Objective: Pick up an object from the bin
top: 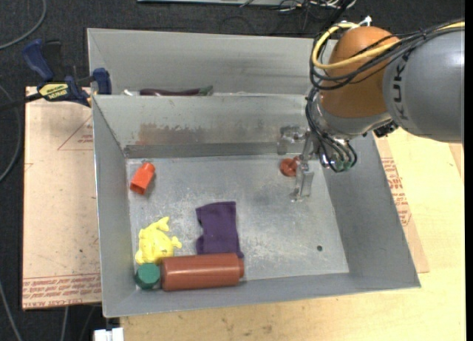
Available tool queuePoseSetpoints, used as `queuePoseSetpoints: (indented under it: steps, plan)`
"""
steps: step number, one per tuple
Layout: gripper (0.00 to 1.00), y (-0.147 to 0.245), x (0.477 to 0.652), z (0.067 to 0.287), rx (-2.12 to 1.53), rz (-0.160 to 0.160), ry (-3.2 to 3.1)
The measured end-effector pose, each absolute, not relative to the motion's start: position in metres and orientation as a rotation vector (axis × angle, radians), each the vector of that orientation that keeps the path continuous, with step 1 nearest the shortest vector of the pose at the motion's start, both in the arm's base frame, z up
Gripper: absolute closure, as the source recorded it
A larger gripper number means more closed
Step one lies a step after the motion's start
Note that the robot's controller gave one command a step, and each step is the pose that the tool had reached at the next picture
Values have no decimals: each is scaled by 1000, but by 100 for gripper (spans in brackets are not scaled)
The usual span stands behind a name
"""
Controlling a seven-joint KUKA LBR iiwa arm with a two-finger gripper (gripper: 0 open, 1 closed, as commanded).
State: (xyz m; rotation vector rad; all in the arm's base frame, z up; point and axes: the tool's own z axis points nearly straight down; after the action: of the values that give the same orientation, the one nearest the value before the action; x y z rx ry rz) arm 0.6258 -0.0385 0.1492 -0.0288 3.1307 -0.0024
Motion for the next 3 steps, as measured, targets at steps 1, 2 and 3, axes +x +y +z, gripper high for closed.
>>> queuePoseSetpoints:
  steps: [1, 2, 3]
  plan:
    - [0, -13, 629, 95, -176, 2, 3130]
    - [0, 0, 613, 63, -193, 2, 3131]
    - [0, 25, 612, 68, -276, 0, 3121]
